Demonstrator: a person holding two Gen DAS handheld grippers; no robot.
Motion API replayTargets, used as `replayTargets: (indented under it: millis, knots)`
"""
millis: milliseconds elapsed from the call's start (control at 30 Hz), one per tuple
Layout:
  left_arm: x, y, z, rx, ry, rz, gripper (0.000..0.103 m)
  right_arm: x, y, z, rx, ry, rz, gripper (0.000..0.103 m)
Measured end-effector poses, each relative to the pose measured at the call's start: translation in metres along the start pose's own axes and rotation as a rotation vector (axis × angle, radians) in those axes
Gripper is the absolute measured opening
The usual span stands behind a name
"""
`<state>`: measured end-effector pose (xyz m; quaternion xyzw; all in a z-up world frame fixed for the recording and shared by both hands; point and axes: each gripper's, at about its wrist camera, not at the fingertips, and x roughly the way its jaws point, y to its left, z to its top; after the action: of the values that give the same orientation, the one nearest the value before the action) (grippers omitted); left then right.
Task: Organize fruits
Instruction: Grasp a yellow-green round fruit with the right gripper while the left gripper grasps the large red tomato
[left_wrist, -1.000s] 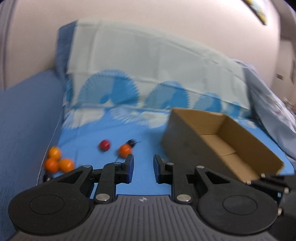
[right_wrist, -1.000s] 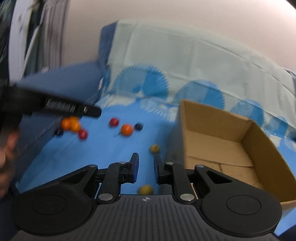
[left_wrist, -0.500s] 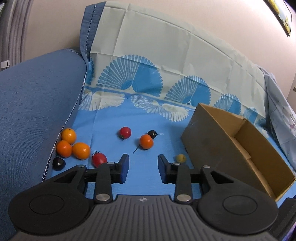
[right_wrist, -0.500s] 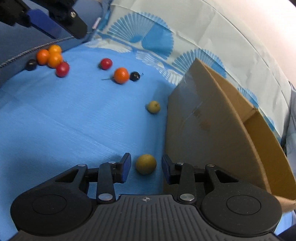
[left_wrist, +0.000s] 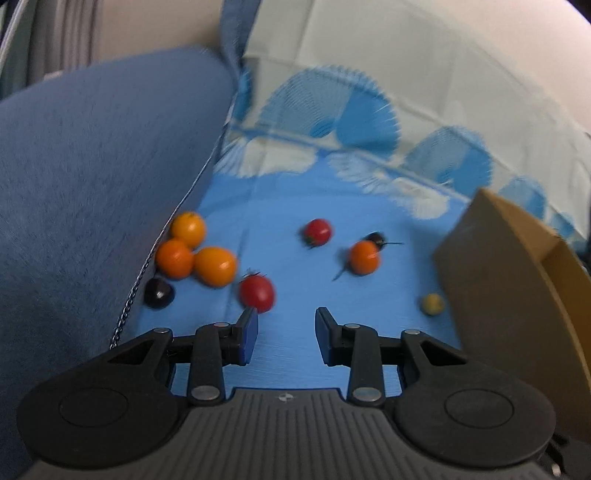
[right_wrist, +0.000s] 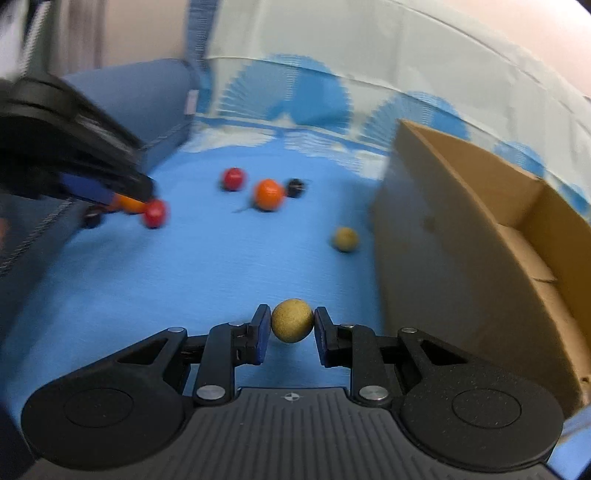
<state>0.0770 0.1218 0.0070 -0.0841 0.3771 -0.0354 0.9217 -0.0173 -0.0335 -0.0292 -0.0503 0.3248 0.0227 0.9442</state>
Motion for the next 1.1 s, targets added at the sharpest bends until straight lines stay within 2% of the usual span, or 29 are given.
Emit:
replayTargets:
  millis: [200, 500, 833, 900, 1100]
  knots:
    - [0.027, 0.013, 0.000, -0.088, -0.013, 0.036, 0.038, 0.012, -0.008, -0.007, 0.064, 0.109, 0.060, 0.027]
    - [0.062, -0.003, -0.005, -0.010, -0.008, 0.164, 0.038, 0.015, -0.009, -0.006, 0.060, 0.130, 0.070, 0.030]
    - [0.073, 0.001, -0.001, -0.041, -0.006, 0.156, 0.038, 0.018, -0.009, -0.007, 0.044, 0.125, 0.068, 0.029]
    - [0.073, 0.000, -0.001, -0.040, -0.013, 0.160, 0.033, 0.018, -0.009, -0.007, 0.041, 0.119, 0.066, 0.027]
    - [0.066, -0.001, -0.001, -0.041, -0.023, 0.155, 0.032, 0.011, -0.008, -0.007, 0.027, 0.075, 0.059, 0.027]
